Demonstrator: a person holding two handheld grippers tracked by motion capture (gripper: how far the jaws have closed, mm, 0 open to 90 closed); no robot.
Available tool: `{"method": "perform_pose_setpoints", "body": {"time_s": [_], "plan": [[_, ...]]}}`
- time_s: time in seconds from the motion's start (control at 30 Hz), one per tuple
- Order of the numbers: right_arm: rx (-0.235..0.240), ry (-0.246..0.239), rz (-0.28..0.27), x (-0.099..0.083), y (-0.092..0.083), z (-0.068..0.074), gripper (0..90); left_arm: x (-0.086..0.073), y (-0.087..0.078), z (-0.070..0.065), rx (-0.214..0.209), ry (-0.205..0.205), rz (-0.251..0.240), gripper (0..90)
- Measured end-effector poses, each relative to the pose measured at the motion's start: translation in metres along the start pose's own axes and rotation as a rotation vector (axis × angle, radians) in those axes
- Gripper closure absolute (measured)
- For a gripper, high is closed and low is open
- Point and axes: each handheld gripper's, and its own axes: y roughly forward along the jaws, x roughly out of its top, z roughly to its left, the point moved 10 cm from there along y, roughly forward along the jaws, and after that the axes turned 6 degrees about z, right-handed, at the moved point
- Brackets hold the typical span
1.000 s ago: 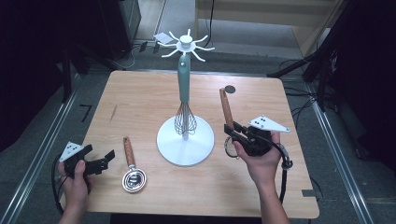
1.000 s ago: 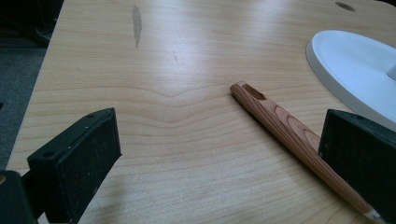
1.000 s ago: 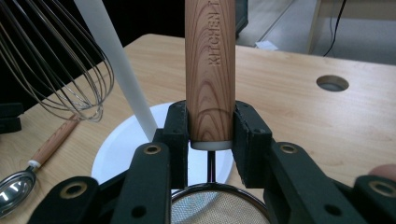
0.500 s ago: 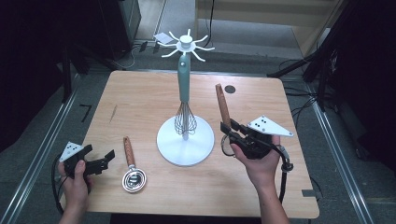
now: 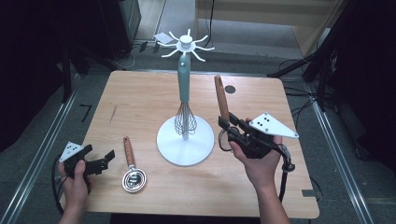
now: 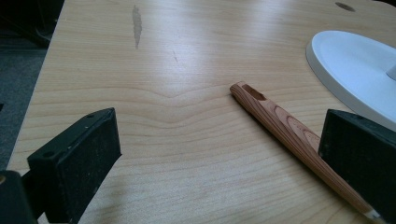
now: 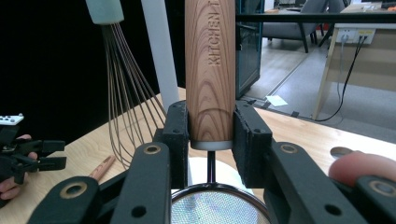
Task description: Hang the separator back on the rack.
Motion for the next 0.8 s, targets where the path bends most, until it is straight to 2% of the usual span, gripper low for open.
{"method": "perform_pose_setpoints", "body": {"time_s": [0.8], "plan": [[0.018,-0.037,-0.104,0.030,-0.005,0.016,71.1,0.000,0.000,0.000,0.002,-0.003,-0.004,0.0]]}}
